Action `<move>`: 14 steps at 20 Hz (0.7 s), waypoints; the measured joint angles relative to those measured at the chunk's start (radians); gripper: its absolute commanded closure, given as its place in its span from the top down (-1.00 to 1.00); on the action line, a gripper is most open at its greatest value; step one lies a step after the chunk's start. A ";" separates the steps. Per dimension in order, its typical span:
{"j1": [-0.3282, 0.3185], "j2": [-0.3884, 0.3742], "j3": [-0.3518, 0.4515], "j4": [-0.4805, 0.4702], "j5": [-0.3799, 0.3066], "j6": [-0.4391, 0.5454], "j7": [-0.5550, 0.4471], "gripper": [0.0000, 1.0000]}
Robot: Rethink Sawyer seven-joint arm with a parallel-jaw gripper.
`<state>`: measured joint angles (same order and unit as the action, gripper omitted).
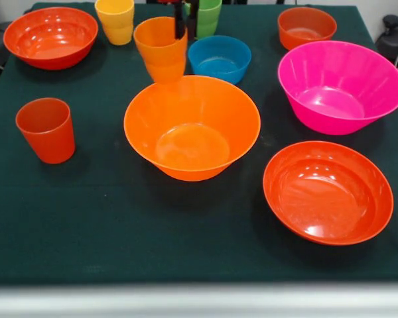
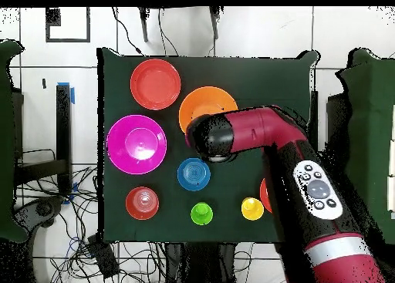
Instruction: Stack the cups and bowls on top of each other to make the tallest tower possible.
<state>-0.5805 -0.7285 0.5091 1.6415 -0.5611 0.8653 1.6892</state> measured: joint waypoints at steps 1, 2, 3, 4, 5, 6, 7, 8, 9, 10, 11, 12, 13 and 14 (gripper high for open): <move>0.021 -0.003 -0.003 0.000 0.011 0.005 0.000 -1.00; 0.026 -0.004 -0.004 0.000 0.013 0.005 0.000 -1.00; 0.031 -0.004 -0.004 0.000 0.016 0.005 0.000 -1.00; 0.038 -0.005 -0.006 0.000 0.017 0.006 0.000 -1.00; 0.047 -0.005 -0.007 0.000 0.018 0.006 0.000 -1.00; 0.052 -0.004 -0.009 0.000 0.019 0.006 0.000 -1.00; 0.056 -0.004 -0.010 0.000 0.019 0.006 0.000 -1.00; 0.058 -0.004 -0.011 0.000 0.019 0.006 0.000 -1.00; 0.060 -0.004 -0.013 0.000 0.019 0.005 0.000 -1.00; 0.062 -0.001 -0.018 0.000 0.019 0.006 0.000 -1.00; 0.062 0.002 -0.020 -0.001 0.019 0.005 0.000 -1.00; 0.062 0.004 -0.022 -0.001 0.019 0.005 0.000 -1.00; 0.062 0.015 -0.029 -0.001 0.019 0.006 0.000 -1.00; 0.062 0.019 -0.031 -0.001 0.019 0.005 0.000 -1.00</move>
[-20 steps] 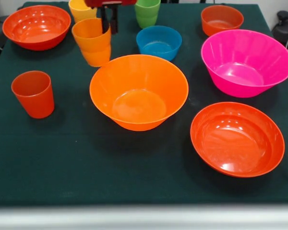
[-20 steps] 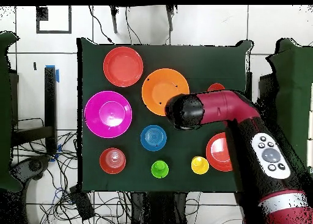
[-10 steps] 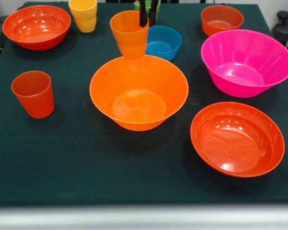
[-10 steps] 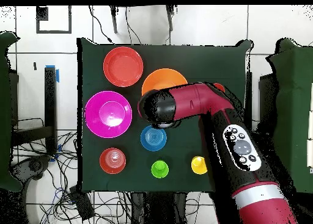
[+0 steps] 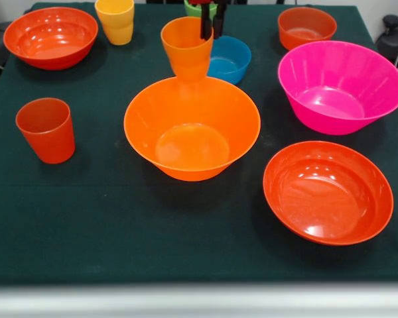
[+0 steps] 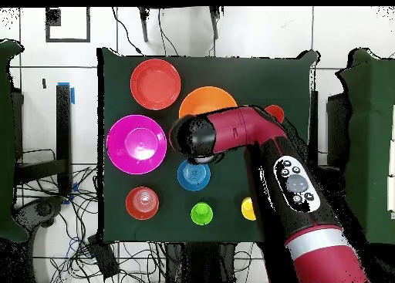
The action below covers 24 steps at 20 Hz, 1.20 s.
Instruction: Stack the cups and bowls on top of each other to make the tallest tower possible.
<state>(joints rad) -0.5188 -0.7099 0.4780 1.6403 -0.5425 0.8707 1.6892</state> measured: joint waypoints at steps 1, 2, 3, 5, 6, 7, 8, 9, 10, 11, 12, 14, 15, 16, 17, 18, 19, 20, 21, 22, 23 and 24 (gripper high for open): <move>0.000 0.005 -0.004 0.000 0.000 0.000 0.000 -1.00; 0.000 0.010 -0.007 0.000 0.000 0.000 0.000 -1.00; 0.000 0.014 -0.010 0.000 0.000 -0.001 0.000 -1.00; 0.000 0.024 -0.017 0.000 -0.001 -0.007 0.000 -1.00; 0.000 0.033 -0.025 -0.001 -0.001 -0.014 0.000 -1.00; 0.000 0.037 -0.028 -0.001 -0.001 -0.018 0.000 -1.00; 0.000 0.050 -0.037 -0.005 -0.001 -0.031 0.000 -1.00; 0.001 0.055 -0.041 -0.007 -0.001 -0.039 0.000 -1.00; 0.001 0.058 -0.042 -0.008 -0.001 -0.043 0.000 -1.00; 0.004 0.069 -0.049 -0.013 -0.001 -0.058 0.000 -1.00; 0.006 0.073 -0.051 -0.015 -0.001 -0.063 0.000 -1.00; 0.014 0.085 -0.058 -0.022 -0.001 -0.081 0.000 -1.00; 0.019 0.091 -0.061 -0.026 -0.001 -0.089 0.000 -1.00; 0.020 0.092 -0.062 -0.027 -0.001 -0.091 0.000 -1.00; 0.028 0.100 -0.067 -0.035 -0.001 -0.101 0.000 -1.00; 0.032 0.103 -0.069 -0.038 0.000 -0.104 0.000 -1.00; 0.037 0.106 -0.071 -0.042 0.000 -0.107 0.000 -1.00; 0.043 0.111 -0.074 -0.048 0.001 -0.109 0.000 -1.00; 0.047 0.113 -0.076 -0.052 0.003 -0.110 0.000 -1.00; 0.050 0.115 -0.078 -0.057 0.006 -0.110 0.000 -1.00; 0.053 0.117 -0.080 -0.062 0.010 -0.110 0.000 -1.00; 0.058 0.118 -0.083 -0.068 0.018 -0.110 0.000 -1.00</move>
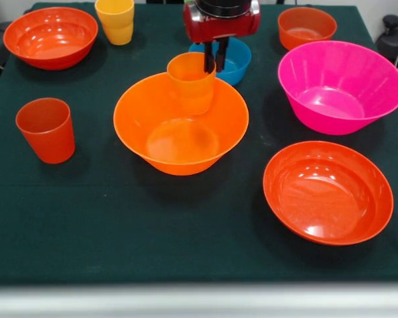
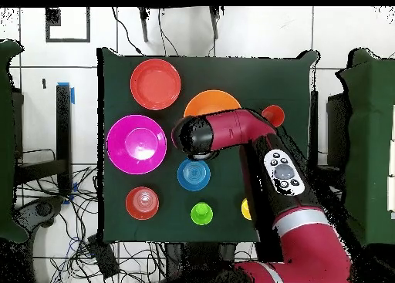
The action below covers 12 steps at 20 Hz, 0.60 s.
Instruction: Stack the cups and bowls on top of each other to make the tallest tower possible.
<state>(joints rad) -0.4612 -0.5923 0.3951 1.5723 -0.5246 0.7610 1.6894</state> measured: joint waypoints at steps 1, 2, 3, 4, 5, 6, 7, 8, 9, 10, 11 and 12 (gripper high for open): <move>0.001 0.000 -0.001 -0.002 0.004 0.000 0.000 -1.00; 0.003 0.000 -0.002 -0.003 0.007 0.000 0.000 -1.00; 0.006 0.000 -0.006 -0.007 0.017 0.000 0.000 -1.00; 0.008 0.001 -0.008 -0.009 0.021 0.000 0.000 -1.00; 0.010 0.001 -0.011 -0.011 0.023 0.000 0.000 -1.00; 0.012 0.001 -0.013 -0.014 0.025 0.000 0.000 -1.00; 0.015 0.002 -0.016 -0.017 0.026 0.000 0.000 -1.00; 0.016 0.002 -0.017 -0.020 0.026 0.000 0.000 -1.00; 0.017 0.003 -0.018 -0.022 0.027 0.000 0.000 -1.00; 0.018 0.003 -0.019 -0.025 0.027 0.000 0.000 -1.00; 0.019 0.003 -0.020 -0.028 0.027 0.000 0.000 -1.00; 0.019 0.003 -0.021 -0.032 0.027 0.000 0.000 -1.00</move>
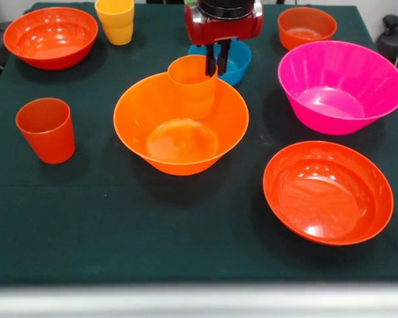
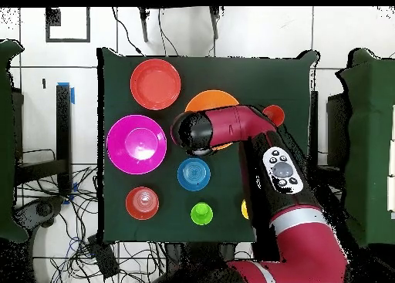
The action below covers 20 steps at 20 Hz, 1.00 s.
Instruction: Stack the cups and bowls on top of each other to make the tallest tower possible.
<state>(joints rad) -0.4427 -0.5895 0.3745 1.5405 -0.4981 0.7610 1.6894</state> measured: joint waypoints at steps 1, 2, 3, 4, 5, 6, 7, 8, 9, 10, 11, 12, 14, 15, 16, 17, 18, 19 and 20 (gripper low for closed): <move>0.000 0.000 0.000 -0.003 0.000 0.000 0.000 -1.00; 0.000 0.000 -0.001 -0.009 0.000 0.000 0.000 -1.00; 0.000 0.000 -0.002 -0.013 0.000 0.000 0.000 -1.00; 0.000 0.000 -0.003 -0.019 0.000 0.000 0.000 -1.00; 0.000 0.000 -0.003 -0.022 0.000 0.000 0.000 -1.00; 0.000 0.000 -0.003 -0.025 0.000 0.000 0.000 -1.00; 0.000 0.000 -0.003 -0.035 0.000 0.000 0.000 -1.00; 0.000 0.000 -0.003 -0.038 0.001 0.000 0.000 -1.00; 0.000 0.000 -0.003 -0.041 0.001 0.000 0.000 -1.00; 0.000 0.002 -0.003 -0.047 0.002 0.000 0.000 -1.00; 0.000 0.004 -0.003 -0.051 0.003 0.000 0.000 -1.00; 0.000 0.008 -0.003 -0.057 0.004 0.000 0.000 -1.00; 0.000 0.015 -0.003 -0.067 0.005 0.000 0.000 -1.00; 0.000 0.019 -0.003 -0.071 0.006 0.000 0.000 -1.00; 0.000 0.027 -0.003 -0.077 0.006 0.000 0.000 -1.00; -0.001 0.032 -0.003 -0.081 0.006 0.000 0.000 -1.00; -0.001 0.037 -0.004 -0.084 0.006 0.000 0.000 -1.00; -0.001 0.041 -0.004 -0.085 0.006 0.000 0.000 -1.00; -0.002 0.046 -0.004 -0.086 0.006 0.000 0.000 -1.00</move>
<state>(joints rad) -0.4442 -0.5439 0.3703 1.4543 -0.4918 0.7612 1.6894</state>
